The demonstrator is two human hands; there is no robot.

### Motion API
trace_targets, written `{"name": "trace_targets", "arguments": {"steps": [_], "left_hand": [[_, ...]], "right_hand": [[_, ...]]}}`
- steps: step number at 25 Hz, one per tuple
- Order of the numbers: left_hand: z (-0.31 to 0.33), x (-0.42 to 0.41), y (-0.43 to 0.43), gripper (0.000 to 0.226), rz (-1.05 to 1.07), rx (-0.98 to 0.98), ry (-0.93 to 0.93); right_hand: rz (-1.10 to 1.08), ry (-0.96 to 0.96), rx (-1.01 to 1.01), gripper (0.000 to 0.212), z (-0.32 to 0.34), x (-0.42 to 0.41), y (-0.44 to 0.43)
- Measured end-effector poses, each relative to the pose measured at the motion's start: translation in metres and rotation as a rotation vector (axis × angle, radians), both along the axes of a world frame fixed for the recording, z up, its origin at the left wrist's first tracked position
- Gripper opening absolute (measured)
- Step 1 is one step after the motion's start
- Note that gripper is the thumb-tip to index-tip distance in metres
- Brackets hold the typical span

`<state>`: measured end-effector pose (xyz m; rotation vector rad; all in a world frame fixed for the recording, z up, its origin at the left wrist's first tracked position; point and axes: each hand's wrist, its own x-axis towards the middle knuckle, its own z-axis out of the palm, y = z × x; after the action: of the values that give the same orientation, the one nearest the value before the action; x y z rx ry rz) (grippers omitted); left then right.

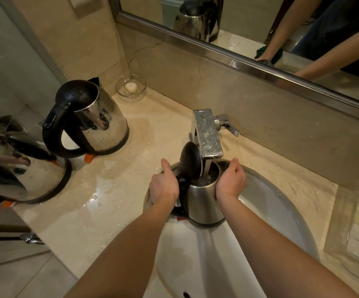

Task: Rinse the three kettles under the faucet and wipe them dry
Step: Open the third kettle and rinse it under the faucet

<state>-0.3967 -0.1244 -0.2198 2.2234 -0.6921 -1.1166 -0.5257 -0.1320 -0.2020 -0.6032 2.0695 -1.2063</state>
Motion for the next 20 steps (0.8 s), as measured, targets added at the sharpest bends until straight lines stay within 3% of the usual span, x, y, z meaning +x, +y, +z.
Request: {"name": "trace_targets", "arguments": {"steps": [16, 20], "left_hand": [[-0.0022, 0.0003, -0.0007, 0.067, 0.008, 0.000, 0.011], [-0.0023, 0.0005, -0.0004, 0.067, 0.004, -0.004, 0.008]], "right_hand": [[-0.018, -0.026, -0.008, 0.045, -0.0017, 0.0007, 0.0003], [-0.022, -0.028, 0.004, 0.035, -0.0020, 0.0000, 0.0002]]}}
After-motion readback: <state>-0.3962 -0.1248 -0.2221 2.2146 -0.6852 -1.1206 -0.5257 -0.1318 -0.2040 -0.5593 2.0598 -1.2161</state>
